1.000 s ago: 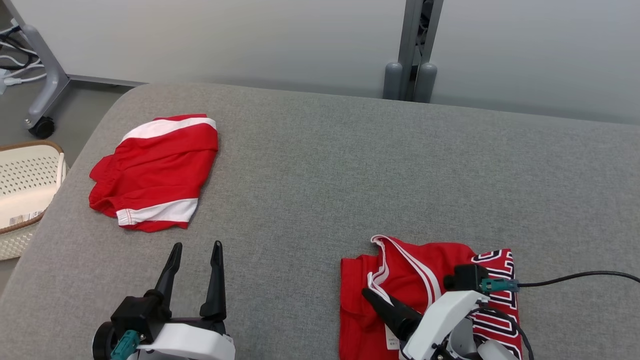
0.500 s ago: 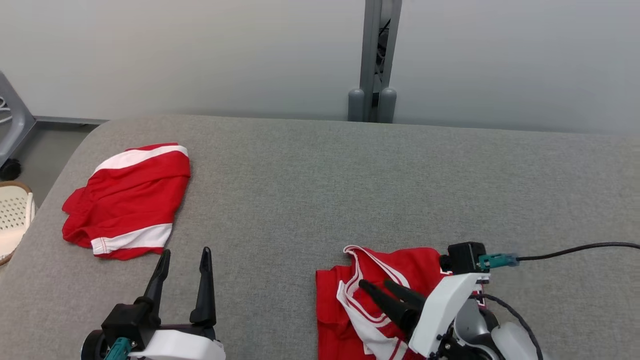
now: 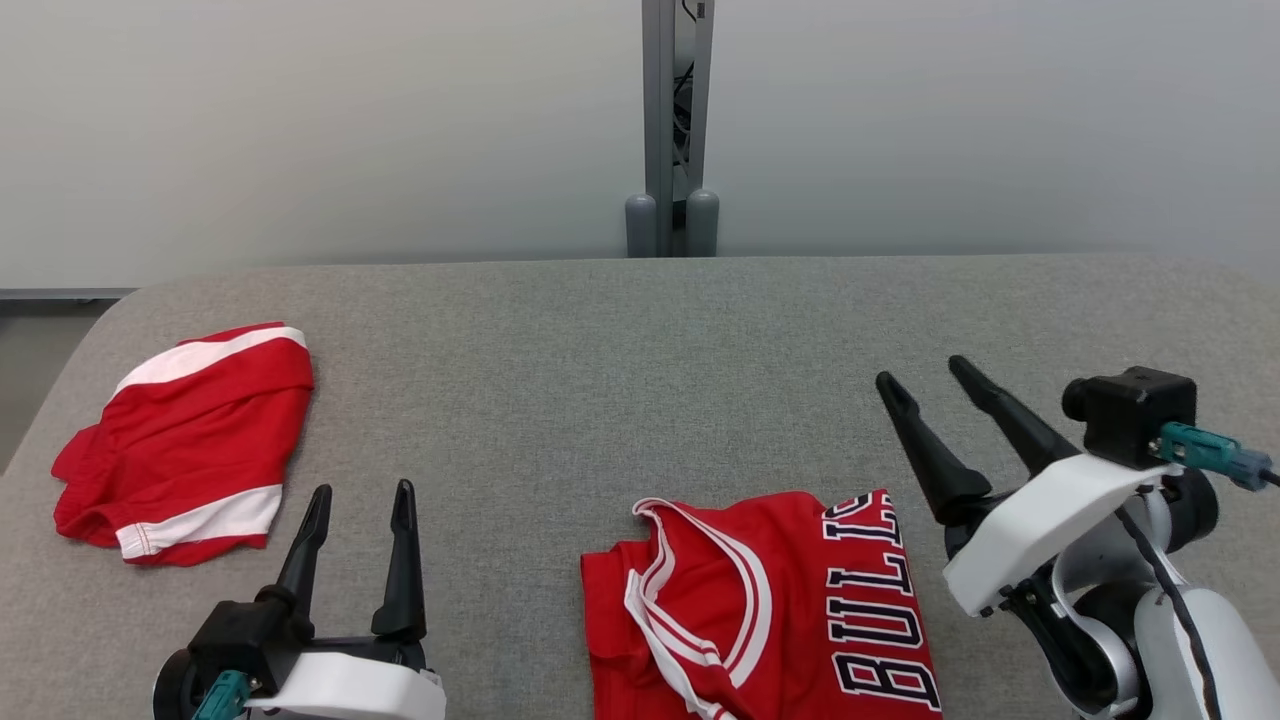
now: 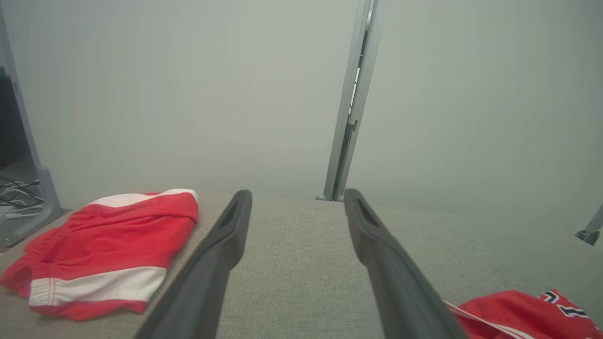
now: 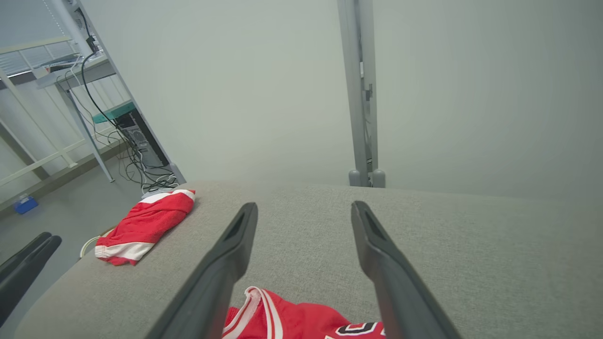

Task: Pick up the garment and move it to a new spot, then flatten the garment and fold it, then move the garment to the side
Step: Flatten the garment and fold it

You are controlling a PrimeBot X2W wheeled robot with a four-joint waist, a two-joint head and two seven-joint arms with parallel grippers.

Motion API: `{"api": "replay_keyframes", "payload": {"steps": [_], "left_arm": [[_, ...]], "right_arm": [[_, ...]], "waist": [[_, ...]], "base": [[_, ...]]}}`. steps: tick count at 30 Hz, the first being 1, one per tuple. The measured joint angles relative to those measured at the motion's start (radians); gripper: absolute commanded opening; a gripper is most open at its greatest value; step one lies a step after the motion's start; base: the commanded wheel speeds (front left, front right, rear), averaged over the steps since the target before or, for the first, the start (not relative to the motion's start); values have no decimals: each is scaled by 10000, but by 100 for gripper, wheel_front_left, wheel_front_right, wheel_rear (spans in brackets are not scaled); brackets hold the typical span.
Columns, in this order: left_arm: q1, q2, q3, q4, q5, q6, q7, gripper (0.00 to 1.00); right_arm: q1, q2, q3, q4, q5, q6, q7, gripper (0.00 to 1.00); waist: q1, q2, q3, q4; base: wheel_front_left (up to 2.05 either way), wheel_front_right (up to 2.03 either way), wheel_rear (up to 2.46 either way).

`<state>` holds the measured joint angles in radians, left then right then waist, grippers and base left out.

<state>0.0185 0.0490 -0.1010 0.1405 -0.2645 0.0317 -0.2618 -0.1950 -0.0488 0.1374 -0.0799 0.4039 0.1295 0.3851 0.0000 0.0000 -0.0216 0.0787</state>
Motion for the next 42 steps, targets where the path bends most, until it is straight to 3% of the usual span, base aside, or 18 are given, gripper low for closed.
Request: {"api": "replay_keyframes", "payload": {"steps": [6, 16, 22, 33, 34, 35, 42], "left_arm": [[-69, -2, 6, -173, -79, -2, 2, 100], [57, 0, 73, -441, 105, -42, 0, 100], [387, -2, 73, -546, 228, -42, 0, 100], [397, 0, -59, -552, 228, -79, 0, 100], [397, -2, -94, -548, 228, -82, 0, 100], [395, -2, -123, -539, 228, -86, 2, 100], [165, -4, -217, -504, 261, -128, 2, 100]], "right_arm": [[492, -293, -617, -52, -1682, 2, -2144, 100], [1432, -443, -1202, 1747, -2552, 4, -5781, 100], [1441, -345, -1204, 2535, -2901, 10, -6284, 100], [1318, -309, -1185, 2899, -3066, 10, -6427, 100], [1314, -328, -1066, 2899, -3060, 10, -6452, 42], [1315, -359, -928, 2884, -3072, 10, -6454, 0], [1371, -462, 462, 2748, -2846, 13, -6470, 0]], "waist": [[0, 0, 194, -277], [0, 0, 352, -540], [0, 0, 329, -522], [0, 0, 327, -353], [0, 0, 342, -331], [0, 0, 365, -303], [0, 0, 714, 44]], "base": [[0, 0, 0], [0, 0, 0], [0, 0, 0], [0, 0, 0], [0, 0, 0], [0, 0, 0], [0, 0, 0]]}}
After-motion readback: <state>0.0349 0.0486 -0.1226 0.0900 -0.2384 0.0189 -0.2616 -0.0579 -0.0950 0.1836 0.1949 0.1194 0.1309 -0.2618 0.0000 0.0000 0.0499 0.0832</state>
